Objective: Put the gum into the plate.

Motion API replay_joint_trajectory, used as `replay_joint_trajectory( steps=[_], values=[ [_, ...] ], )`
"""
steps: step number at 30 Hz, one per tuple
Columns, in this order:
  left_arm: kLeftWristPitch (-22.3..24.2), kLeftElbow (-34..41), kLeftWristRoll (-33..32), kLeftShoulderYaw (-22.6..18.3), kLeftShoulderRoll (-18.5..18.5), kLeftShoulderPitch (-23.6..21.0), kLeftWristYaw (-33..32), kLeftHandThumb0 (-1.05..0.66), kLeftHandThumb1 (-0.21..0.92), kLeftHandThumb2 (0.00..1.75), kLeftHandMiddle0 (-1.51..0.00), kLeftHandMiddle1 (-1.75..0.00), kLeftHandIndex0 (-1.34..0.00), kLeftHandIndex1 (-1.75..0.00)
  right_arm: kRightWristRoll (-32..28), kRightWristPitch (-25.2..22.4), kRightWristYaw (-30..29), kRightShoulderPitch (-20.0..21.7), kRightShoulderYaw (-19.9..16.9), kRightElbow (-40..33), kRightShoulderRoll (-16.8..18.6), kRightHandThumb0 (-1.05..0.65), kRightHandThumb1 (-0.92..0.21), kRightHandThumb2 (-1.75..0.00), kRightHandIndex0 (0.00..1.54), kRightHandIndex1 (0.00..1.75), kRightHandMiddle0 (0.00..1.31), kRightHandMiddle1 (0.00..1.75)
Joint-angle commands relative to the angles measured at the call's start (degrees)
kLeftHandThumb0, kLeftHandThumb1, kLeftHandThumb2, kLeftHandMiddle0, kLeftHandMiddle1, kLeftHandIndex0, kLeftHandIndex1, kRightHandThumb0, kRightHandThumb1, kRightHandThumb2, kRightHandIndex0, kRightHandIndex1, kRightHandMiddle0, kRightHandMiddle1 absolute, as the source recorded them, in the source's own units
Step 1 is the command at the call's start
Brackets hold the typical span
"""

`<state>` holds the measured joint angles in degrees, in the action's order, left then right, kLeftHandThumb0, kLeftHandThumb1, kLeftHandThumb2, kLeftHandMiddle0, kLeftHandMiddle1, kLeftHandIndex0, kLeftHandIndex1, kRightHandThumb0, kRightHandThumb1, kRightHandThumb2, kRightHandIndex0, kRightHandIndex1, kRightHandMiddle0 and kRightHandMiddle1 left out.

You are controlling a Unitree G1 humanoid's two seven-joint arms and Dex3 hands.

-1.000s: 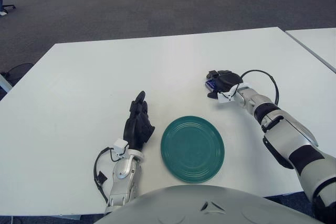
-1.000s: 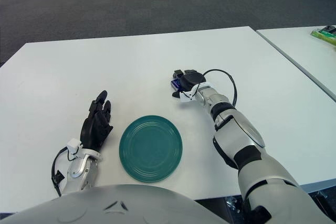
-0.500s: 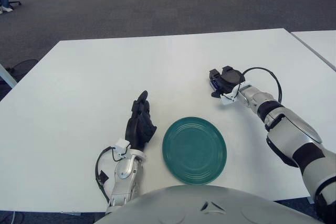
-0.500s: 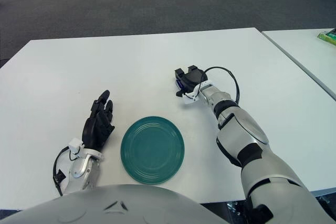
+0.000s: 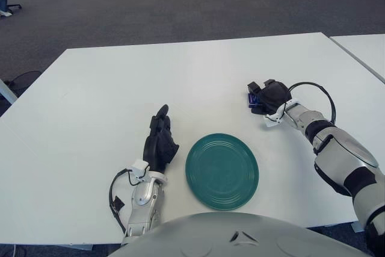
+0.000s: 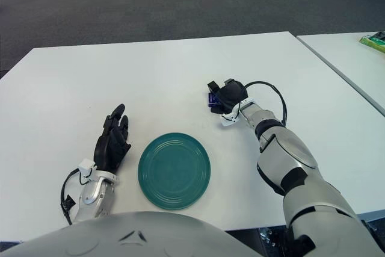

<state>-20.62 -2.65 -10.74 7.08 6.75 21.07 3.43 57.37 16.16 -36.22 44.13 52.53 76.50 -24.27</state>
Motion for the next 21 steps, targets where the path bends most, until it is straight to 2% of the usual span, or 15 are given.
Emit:
replay_joint_trajectory(
  steps=[1, 6, 12, 17, 21],
  values=[
    [1.61, -2.61, 0.07, -0.23, 2.36, -0.14, -1.19, -0.98, 0.92, 0.94, -0.12, 0.00, 0.00, -0.53, 1.10, -0.24, -3.21, -5.83, 0.63, 1.98, 1.01, -0.48, -0.92, -0.75, 0.98, 1.75, 0.70, 1.75],
    [0.27, -3.20, 0.79, -0.47, 2.19, -0.33, -1.80, -0.97, 0.92, 0.95, -0.12, 0.00, 0.00, -0.55, -0.30, -0.22, -11.83, -5.51, -1.52, 1.97, 2.94, -0.47, -0.92, -0.72, 1.09, 1.75, 0.81, 1.75],
    [-1.55, -3.78, 2.91, -0.59, 1.50, -0.41, -3.06, -0.99, 0.92, 0.94, -0.11, 0.00, 0.00, -0.53, -2.20, 0.98, -17.82, -1.01, -4.74, 1.89, 4.56, -0.47, -0.92, -0.66, 1.20, 1.75, 0.91, 1.75],
    [-1.66, -3.60, 2.85, -0.83, 1.46, -0.19, -3.35, -1.00, 0.92, 0.94, -0.11, 0.00, 0.00, -0.53, -5.18, 6.48, -19.29, 5.33, -8.88, -1.01, 3.26, -0.47, -0.92, -0.62, 1.21, 1.75, 0.92, 1.75],
    [-1.47, -3.37, 2.45, -0.90, 1.35, -0.03, -3.12, -1.00, 0.92, 0.94, -0.11, 0.00, 0.00, -0.53, -6.65, 12.27, -18.61, 8.00, -11.85, -5.99, 1.29, -0.47, -0.91, -0.59, 1.21, 1.75, 0.91, 1.75]
  ],
)
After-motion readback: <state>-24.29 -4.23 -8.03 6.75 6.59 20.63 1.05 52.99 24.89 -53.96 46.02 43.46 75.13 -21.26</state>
